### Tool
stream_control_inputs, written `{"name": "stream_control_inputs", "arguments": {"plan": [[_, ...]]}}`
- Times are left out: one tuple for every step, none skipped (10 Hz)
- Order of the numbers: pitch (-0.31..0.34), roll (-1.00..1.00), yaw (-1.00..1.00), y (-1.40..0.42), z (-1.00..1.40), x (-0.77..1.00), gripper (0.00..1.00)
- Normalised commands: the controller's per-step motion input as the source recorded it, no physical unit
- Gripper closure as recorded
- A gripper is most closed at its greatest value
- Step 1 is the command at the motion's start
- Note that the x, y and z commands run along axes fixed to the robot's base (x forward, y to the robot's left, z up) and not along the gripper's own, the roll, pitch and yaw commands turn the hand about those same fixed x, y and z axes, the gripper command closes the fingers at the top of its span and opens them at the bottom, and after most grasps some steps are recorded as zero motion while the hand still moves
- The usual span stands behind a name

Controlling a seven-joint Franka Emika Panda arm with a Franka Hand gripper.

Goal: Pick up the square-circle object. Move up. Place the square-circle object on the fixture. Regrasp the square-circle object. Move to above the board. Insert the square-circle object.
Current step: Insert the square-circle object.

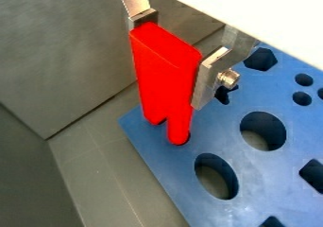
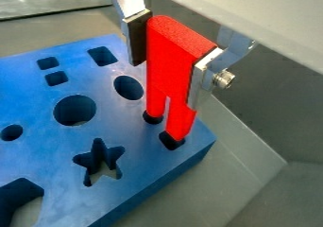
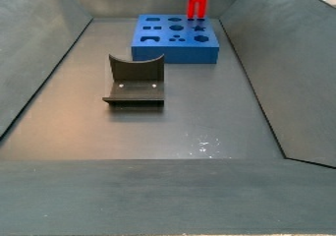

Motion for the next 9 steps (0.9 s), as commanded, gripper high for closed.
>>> {"name": "stream_control_inputs", "arguments": {"plan": [[0.000,0.00,-0.01,0.00,0.00,0.00,1.00],[0.034,0.10,-0.17,0.02,-0.09,0.02,1.00],[0.006,0.04,-0.13,0.00,-0.08,0.00,1.00],[0.000,0.00,0.00,0.00,-0.06,0.00,1.00],[0.000,0.02,0.00,0.00,-0.07,0.00,1.00],[0.000,0.06,-0.10,0.00,-0.11,0.04,1.00],[0.000,0.06,-0.11,0.00,-0.20,0.05,1.00],[0.000,0.06,-0.11,0.00,-0.20,0.01,1.00],[0.000,0.03,-0.13,0.00,-0.15,0.09,1.00]]}}
